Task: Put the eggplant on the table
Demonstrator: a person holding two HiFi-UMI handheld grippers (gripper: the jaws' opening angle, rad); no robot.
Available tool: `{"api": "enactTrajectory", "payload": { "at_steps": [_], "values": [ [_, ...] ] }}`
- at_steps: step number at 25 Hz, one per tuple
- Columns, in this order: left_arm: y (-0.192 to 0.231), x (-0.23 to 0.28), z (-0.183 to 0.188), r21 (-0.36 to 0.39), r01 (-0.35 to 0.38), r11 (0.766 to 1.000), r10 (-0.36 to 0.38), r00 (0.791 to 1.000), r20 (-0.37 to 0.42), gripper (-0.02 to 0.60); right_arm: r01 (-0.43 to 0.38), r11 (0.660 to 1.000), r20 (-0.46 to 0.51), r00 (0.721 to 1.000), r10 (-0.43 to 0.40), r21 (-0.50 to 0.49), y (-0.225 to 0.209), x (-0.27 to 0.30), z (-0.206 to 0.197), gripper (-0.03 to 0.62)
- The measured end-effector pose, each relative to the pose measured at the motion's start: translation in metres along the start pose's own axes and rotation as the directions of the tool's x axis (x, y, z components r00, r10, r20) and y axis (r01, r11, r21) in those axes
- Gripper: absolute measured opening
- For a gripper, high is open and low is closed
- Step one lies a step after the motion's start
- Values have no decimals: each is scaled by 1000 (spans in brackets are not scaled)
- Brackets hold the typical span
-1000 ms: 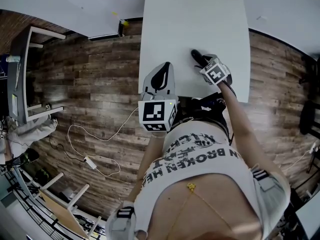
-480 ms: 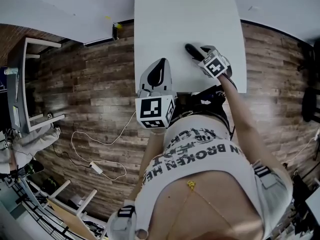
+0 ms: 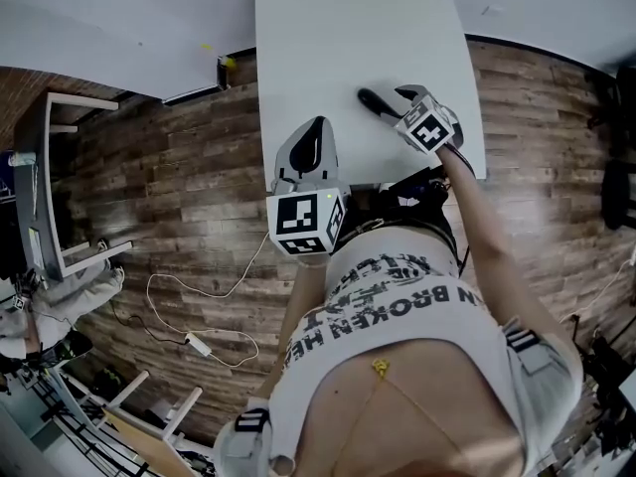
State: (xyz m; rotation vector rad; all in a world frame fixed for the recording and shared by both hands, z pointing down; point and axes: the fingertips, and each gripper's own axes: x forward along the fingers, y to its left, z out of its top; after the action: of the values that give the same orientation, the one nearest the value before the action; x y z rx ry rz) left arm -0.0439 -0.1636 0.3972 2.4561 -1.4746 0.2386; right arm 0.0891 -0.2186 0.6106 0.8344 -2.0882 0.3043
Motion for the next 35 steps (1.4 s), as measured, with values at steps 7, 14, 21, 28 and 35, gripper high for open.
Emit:
{"api": "enactTrajectory", "payload": {
  "at_steps": [7,14,21,28,35],
  "values": [
    [-8,2,-1,5,16,1000,-16,1000,-1,3,15,991,-45,999,-21,-132,-1,-19,-4,108],
    [-7,1,-3,-1,18,1000,-18,1000,-9,3,-9,989,-40,999,3,-149,9,-33,-5,25],
    [-10,0,-7,-4,35,999,-35,999,-15,3,-37,989,3,999,38,-140,26,-43,0,11],
    [-19,3,-10,-6,68,998,-69,997,-24,3,-35,995,158,986,50,-92,32,-70,28,10],
    [-26,4,-12,-6,89,996,-89,996,-25,3,-32,998,297,954,46,-53,37,-101,54,9]
  ]
}}
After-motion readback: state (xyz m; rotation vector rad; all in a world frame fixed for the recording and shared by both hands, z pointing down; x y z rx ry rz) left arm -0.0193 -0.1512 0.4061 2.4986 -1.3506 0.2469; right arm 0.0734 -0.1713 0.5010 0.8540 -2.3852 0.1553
